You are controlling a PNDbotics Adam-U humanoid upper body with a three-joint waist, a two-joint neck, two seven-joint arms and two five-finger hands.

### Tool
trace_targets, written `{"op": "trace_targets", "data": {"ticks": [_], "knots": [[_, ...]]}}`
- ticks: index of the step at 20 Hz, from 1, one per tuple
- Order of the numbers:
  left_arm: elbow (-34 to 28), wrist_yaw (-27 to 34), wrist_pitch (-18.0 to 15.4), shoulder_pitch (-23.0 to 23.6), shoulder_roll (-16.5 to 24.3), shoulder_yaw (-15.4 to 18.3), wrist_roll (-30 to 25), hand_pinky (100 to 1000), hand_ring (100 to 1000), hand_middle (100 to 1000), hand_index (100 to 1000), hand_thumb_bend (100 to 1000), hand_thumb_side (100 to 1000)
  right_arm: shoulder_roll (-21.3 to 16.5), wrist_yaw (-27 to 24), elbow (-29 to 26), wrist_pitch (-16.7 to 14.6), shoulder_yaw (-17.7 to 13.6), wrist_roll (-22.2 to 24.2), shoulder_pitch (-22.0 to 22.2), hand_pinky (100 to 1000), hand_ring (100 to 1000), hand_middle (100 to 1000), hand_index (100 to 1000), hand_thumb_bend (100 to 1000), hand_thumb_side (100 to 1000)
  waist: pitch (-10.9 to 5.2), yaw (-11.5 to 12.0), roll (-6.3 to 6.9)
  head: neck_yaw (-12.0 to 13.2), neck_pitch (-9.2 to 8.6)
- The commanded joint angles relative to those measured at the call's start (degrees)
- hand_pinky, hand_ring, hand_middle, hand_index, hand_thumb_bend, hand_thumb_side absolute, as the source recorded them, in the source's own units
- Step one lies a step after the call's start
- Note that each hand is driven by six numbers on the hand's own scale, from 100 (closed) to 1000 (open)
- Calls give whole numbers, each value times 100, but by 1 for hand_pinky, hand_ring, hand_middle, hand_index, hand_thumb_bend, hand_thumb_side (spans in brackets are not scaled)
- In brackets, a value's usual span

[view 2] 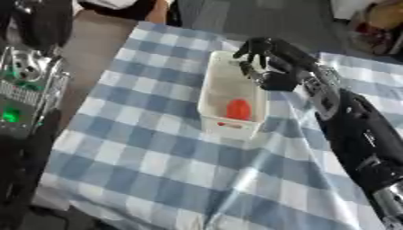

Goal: Pick up objects on the table and place them in the box.

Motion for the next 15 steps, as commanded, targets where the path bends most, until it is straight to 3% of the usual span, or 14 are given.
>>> {"op": "trace_targets", "data": {"ticks": [1, 6, 7, 8, 10, 11, 12, 15], "knots": [[-96, 6, -13, -116, 29, -5, -5, 707, 687, 859, 918, 287, 1000, -128, 56, -55, 25, -70, 20, -92, 458, 622, 743, 818, 100, 932, -69, -9, 18, 27, 6], [-84, 1, -7, -78, 39, -3, -2, 707, 687, 859, 918, 286, 1000, -139, -60, -114, 67, -117, -78, -47, 430, 612, 736, 806, 100, 913, -106, -37, 26, -54, -24], [-81, -1, -6, -66, 44, -3, -2, 707, 686, 859, 918, 284, 994, -149, -135, -155, 89, -115, -115, -27, 428, 612, 735, 805, 100, 1000, -116, -44, 27, -119, -103], [-77, -4, -5, -44, 56, -2, -1, 706, 686, 859, 918, 285, 1000, -183, -246, -268, 110, -117, -183, 3, 428, 611, 734, 802, 100, 897, -127, -62, 29, -299, -384], [-70, -13, -3, -12, 82, 0, -1, 707, 685, 859, 918, 284, 1000, -298, -540, -615, 195, -100, -331, 100, 404, 601, 724, 792, 100, 885, -140, -98, 34, -550, -845], [-68, -18, -3, -1, 93, 2, 0, 707, 685, 859, 918, 284, 1000, -375, -758, -831, 267, -76, -410, 166, 395, 596, 724, 788, 100, 1000, -145, -113, 36, -634, -1025], [-65, -21, -2, 15, 107, 7, 3, 706, 685, 859, 917, 284, 1000, -468, -1026, -1081, 343, -48, -495, 242, 389, 592, 715, 786, 100, 876, -153, -136, 43, -712, -1247], [-48, -37, 5, 77, 168, 26, 20, 706, 684, 859, 917, 282, 1000, -848, -2027, -2102, 656, 107, -701, 575, 383, 587, 708, 779, 100, 867, -190, -214, 65, -832, -1699]]}}
